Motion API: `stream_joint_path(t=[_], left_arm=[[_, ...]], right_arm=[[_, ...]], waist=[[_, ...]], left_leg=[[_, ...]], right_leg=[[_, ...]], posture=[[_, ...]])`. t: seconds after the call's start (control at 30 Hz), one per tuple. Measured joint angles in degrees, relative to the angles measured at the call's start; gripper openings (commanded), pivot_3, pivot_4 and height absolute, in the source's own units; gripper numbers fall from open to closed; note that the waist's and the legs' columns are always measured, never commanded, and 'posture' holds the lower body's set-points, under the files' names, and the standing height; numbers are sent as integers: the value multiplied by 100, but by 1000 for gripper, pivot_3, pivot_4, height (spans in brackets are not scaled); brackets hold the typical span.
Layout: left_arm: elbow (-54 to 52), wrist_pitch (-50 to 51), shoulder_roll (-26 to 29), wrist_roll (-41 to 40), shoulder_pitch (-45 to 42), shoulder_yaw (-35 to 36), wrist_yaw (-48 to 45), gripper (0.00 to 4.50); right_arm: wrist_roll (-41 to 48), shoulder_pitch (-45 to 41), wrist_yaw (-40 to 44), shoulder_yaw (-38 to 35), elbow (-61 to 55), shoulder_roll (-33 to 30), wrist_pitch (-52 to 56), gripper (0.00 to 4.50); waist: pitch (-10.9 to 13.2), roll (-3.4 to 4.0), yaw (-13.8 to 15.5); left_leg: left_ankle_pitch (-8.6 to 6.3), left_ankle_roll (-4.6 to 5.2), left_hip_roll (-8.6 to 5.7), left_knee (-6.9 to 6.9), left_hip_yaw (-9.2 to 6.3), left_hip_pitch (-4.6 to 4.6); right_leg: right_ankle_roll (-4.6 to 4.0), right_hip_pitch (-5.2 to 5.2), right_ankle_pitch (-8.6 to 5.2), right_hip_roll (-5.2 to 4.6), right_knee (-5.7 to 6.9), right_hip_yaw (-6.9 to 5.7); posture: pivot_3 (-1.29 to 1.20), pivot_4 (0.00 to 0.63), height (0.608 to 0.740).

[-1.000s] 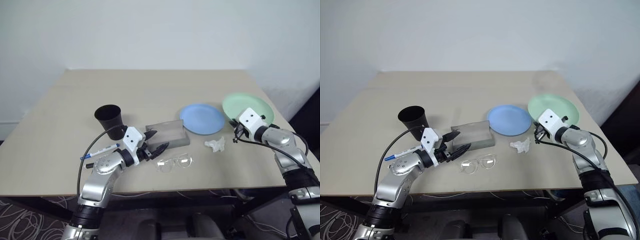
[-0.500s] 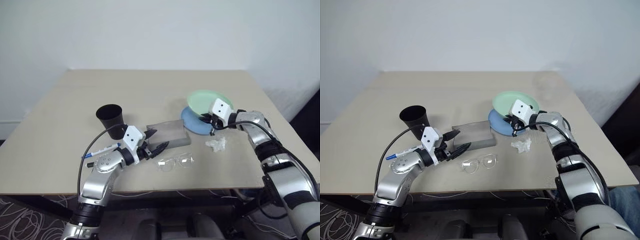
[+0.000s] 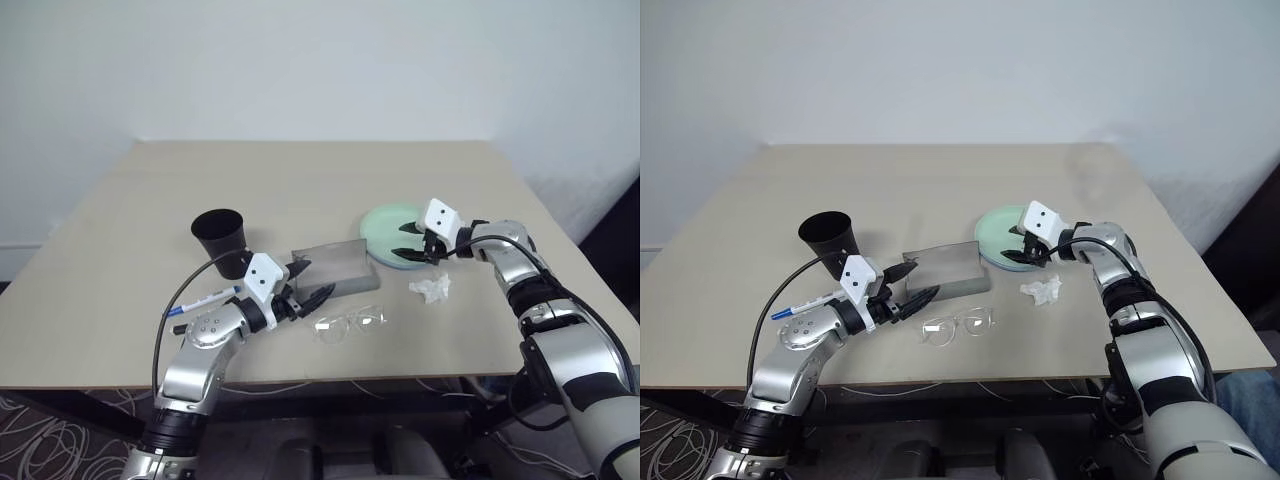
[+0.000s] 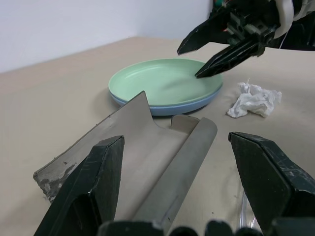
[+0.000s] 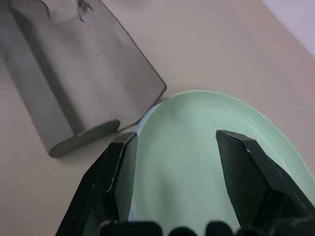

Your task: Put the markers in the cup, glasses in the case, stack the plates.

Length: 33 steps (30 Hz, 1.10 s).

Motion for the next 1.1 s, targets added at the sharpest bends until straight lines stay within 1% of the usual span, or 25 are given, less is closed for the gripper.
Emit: stream_joint_path(t=[0.07, 0.17, 0.23, 0.37, 0.4, 0.67, 0.93, 1.0, 1.07, 1.1], left_arm=[[1, -2, 5, 0, -10, -2, -2, 3598], [12, -11, 7, -1, -71, -6, -32, 3598], [40, -12, 2, 0, -139, -13, -54, 3598], [95, -37, -15, 0, -286, -50, -100, 3598], [104, -47, -16, 0, -288, -55, -106, 3598], [226, -85, -39, 0, -296, -130, -145, 3598], [254, -112, -52, 4, -375, -132, -141, 3598], [254, -115, -51, 4, -375, -131, -138, 3598], [253, -123, -51, 4, -375, -131, -134, 3598], [254, -123, -50, 5, -375, -131, -131, 3598]], right_arm=[[125, 41, 218, -110, -211, -144, 168, 2785], [287, 334, 788, -157, -679, -504, 525, 2785], [347, 587, 1172, -157, -889, -710, 842, 3170], [495, 926, 1780, -156, -1298, -964, 1382, 4419], [505, 964, 1853, -156, -1363, -1007, 1448, 4469], [422, 1147, 1811, -42, -1583, -1042, 1520, 4469], [30, 1170, 1399, 259, -1179, -851, 1317, 4469], [-95, 1172, 1247, 342, -1012, -786, 1229, 4103], [-181, 1171, 1156, 410, -898, -768, 1154, 3601], [-184, 1169, 1152, 413, -886, -768, 1119, 3185]], waist=[[-1, 1, -1], [-1, 1, 13], [-1, 1, 6], [-2, 6, -10], [-2, 7, -14], [-2, 8, -2], [-2, 8, -1], [-2, 8, -2], [-2, 8, -2], [-2, 8, -2]], left_leg=[[0, 0, 0, 1, 0, 2], [0, 0, -2, 4, -1, -1], [0, 0, -3, 6, 2, -2], [0, 0, -1, 6, 2, 3], [0, 0, -1, 6, 2, 6], [0, -1, -2, 10, 1, 4], [0, -1, -5, 13, 0, 0], [0, -1, -5, 13, 1, 0], [0, -1, -5, 14, 1, 0], [0, -1, -5, 14, 1, 1]], right_leg=[[0, 0, 0, 0, 1, 0], [1, 3, -1, -1, -1, -1], [1, 1, -1, -2, -2, 1], [0, 1, -1, -1, 2, 5], [0, 1, -1, 0, 4, 5], [-1, 1, -1, 3, 5, 3], [-1, 1, -1, 2, 2, 4], [-1, 0, -1, 2, 3, 4], [-1, 1, -1, 2, 3, 4], [-1, 1, -1, 2, 3, 4]], posture=[[0, 0, 721], [0, 0, 721], [0, 0, 721], [0, 0, 721], [0, 0, 721], [0, 0, 721], [0, 0, 721], [0, 0, 721], [0, 0, 721], [0, 0, 721]])
